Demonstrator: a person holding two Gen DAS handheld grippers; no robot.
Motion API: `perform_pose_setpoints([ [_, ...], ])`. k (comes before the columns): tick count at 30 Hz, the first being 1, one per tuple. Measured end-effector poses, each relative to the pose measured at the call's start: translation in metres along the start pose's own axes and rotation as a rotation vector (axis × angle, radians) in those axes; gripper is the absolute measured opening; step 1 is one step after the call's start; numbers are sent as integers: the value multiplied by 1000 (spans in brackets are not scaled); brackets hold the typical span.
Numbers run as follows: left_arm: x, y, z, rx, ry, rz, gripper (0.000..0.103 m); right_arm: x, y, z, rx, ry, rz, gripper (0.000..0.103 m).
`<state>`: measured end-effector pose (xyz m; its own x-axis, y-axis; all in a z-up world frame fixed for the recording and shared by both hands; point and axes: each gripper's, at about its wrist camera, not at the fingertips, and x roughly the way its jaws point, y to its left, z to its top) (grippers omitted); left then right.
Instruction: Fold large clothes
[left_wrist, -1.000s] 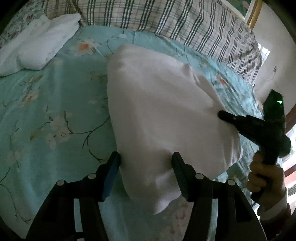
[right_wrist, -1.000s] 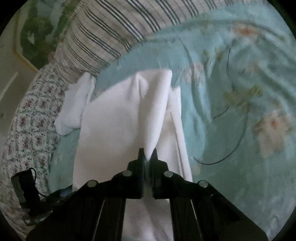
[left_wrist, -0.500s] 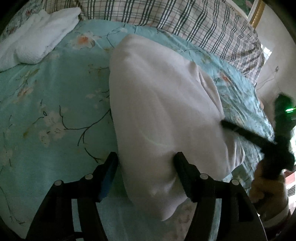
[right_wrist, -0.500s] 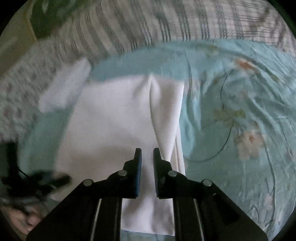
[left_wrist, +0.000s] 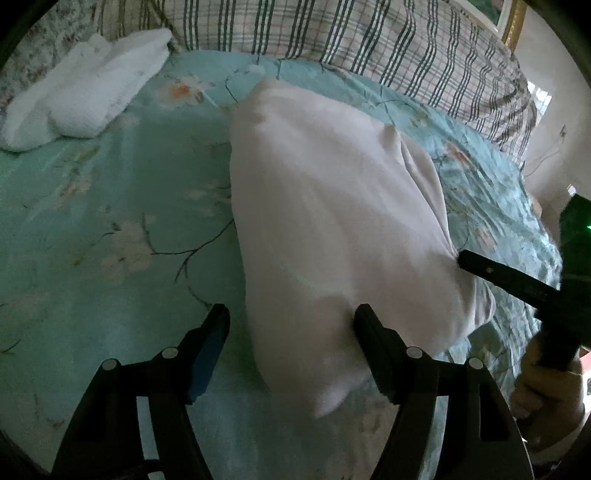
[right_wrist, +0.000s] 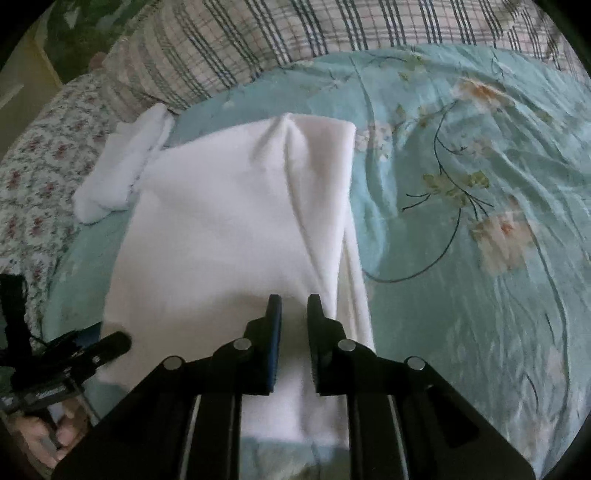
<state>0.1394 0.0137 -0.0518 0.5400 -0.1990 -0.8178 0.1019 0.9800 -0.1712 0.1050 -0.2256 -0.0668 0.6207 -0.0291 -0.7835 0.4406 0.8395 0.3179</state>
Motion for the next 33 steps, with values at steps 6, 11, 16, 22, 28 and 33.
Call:
perform_pose_setpoints([
  [6, -28, -10, -26, 47, -31, 68, 84, -37, 14, -30, -35, -15, 52, 38],
  [11, -36, -10, -57, 69, -10, 116, 86, -52, 13, -66, -46, 15, 47, 39],
  [16, -43, -7, -90, 96, 9, 110, 86, -63, 12, -98, -71, 38, 11, 57],
  [22, -75, -4, -102, 128, -21, 79, 86, -82, 20, -108, -146, 36, -18, 74],
  [28, -138, -9, -72, 161, -171, 127, 103, -119, 41, -88, -246, -15, 22, 89],
  [33, -138, -8, -53, 182, -190, 166, 103, -134, 50, -71, -298, -73, 11, 103],
])
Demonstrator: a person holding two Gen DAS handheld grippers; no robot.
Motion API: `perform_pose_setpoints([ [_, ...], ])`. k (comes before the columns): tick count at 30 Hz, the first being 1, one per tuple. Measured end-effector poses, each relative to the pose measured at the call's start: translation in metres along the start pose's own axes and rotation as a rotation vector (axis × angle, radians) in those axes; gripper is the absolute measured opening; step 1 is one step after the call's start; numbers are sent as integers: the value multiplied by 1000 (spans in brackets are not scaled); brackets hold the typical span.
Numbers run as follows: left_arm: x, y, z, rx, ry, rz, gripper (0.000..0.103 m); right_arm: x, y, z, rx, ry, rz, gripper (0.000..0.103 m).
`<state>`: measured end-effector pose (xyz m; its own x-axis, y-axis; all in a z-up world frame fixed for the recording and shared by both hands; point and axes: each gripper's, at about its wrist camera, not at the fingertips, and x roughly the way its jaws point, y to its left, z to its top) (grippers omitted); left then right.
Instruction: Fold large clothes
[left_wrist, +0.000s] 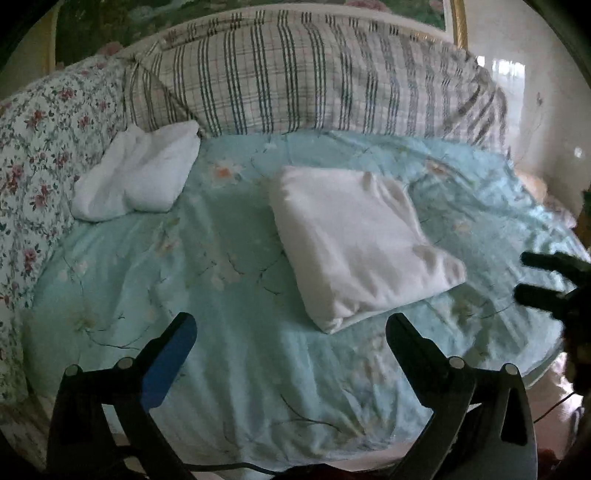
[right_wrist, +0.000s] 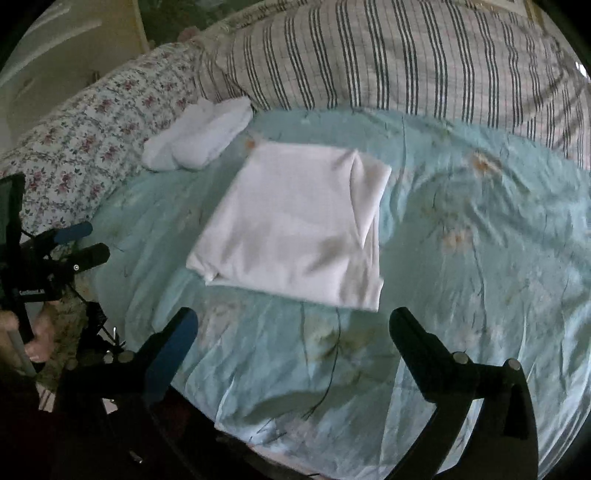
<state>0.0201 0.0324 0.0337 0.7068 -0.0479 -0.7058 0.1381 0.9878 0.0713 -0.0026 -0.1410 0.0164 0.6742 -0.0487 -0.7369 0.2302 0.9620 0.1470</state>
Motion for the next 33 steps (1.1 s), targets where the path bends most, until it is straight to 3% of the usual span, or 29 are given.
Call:
perform_pose_setpoints([
  [4, 35, -3, -1, 1, 87, 32, 102, 19, -5, 2, 22, 32, -18, 103],
  [9, 60, -9, 0, 11, 112, 58, 102, 40, -12, 4, 40, 65, -1, 103],
  [22, 65, -26, 38, 86, 93, 92, 102, 47, -25, 40, 53, 57, 7, 103],
  [33, 68, -30, 41, 88, 108, 118, 102, 53, -28, 47, 45, 76, 16, 103],
])
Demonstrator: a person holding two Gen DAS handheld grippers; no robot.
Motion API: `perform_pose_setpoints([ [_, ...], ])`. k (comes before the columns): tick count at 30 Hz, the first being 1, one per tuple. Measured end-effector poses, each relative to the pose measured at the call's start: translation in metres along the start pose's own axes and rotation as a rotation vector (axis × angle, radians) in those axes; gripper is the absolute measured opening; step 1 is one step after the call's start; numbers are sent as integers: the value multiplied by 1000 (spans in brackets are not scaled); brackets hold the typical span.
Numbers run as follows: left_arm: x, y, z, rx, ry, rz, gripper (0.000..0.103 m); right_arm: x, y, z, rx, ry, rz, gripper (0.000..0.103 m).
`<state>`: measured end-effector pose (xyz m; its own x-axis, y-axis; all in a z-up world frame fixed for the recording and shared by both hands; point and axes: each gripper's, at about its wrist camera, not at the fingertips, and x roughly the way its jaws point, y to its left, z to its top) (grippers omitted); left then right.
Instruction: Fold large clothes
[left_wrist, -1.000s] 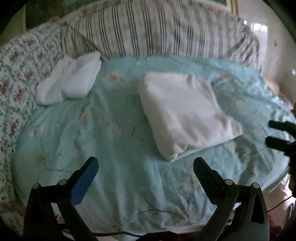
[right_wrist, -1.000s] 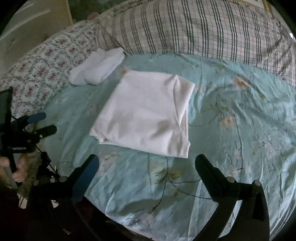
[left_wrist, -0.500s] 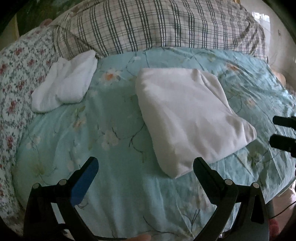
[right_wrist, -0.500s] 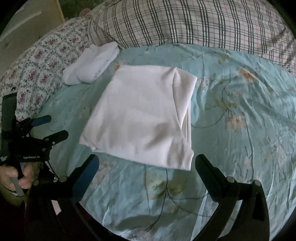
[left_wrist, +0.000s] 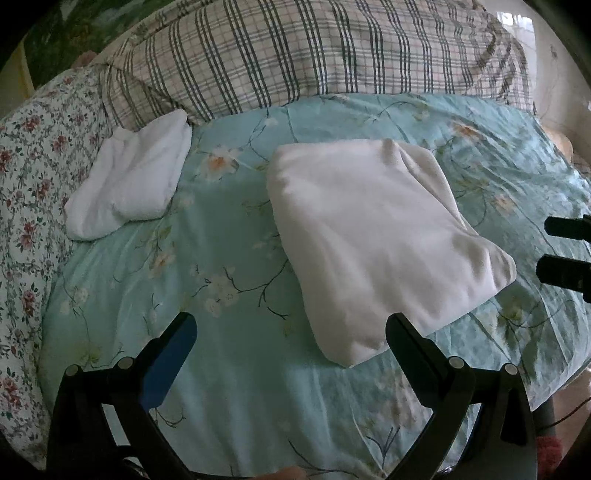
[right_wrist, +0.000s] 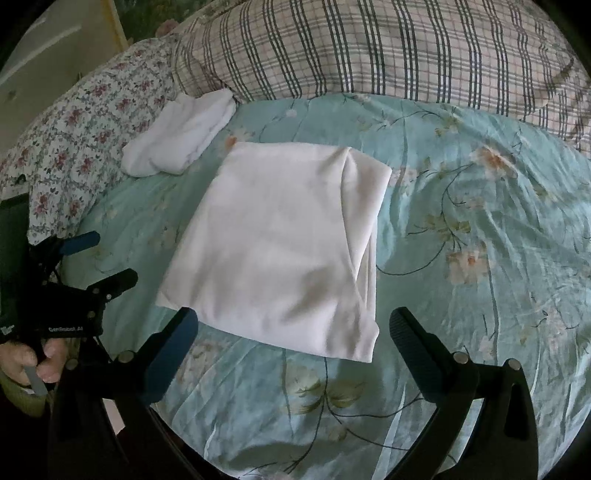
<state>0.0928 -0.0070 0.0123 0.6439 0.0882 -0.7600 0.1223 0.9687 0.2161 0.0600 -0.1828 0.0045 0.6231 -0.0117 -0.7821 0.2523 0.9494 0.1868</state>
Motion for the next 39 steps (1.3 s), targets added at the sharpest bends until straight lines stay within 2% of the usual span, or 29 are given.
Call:
perform_pose_setpoints([
  [39, 8, -1, 2, -5, 14, -22, 102, 11, 6, 7, -22, 23, 6, 103],
])
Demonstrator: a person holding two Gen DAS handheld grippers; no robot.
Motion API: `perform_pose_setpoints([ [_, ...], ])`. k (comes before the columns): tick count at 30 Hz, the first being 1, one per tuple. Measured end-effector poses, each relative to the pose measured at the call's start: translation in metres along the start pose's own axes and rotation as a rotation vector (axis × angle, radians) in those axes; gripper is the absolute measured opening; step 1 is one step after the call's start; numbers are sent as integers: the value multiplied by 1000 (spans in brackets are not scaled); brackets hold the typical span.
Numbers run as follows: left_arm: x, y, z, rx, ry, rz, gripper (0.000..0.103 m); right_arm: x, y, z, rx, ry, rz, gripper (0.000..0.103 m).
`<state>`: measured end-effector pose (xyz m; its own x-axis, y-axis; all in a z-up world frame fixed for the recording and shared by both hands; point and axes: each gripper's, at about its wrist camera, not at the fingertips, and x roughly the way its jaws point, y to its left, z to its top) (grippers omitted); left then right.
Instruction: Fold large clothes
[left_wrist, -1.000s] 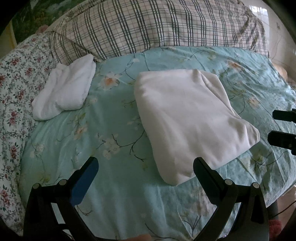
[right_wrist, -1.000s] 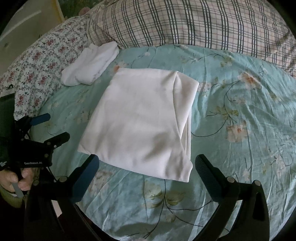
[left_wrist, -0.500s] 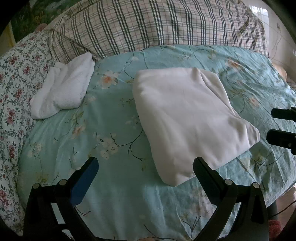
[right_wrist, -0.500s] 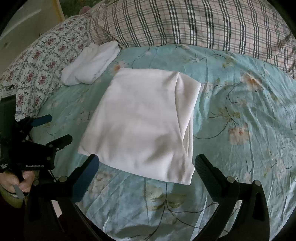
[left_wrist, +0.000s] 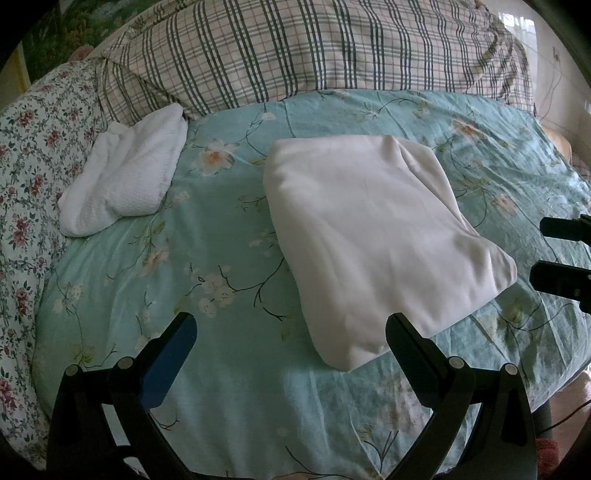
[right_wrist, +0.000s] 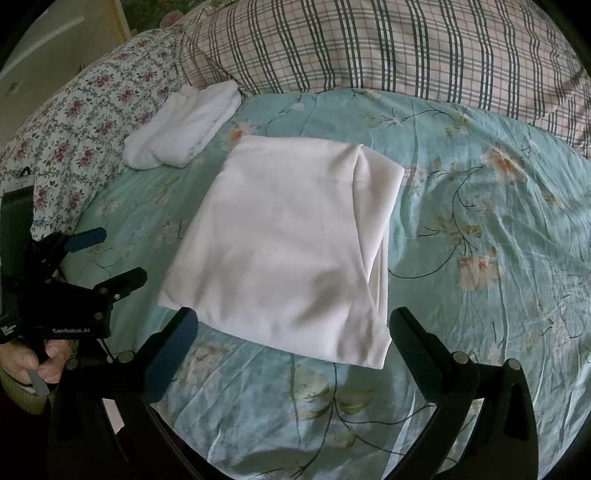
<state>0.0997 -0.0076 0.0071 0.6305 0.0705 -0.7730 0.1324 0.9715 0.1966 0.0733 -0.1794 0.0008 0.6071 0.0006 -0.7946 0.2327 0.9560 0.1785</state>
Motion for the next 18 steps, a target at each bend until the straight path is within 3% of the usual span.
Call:
perform_pose_setpoints([
  [18, -1, -2, 0, -3, 0, -1, 102, -1, 8, 2, -6, -7, 3, 103],
])
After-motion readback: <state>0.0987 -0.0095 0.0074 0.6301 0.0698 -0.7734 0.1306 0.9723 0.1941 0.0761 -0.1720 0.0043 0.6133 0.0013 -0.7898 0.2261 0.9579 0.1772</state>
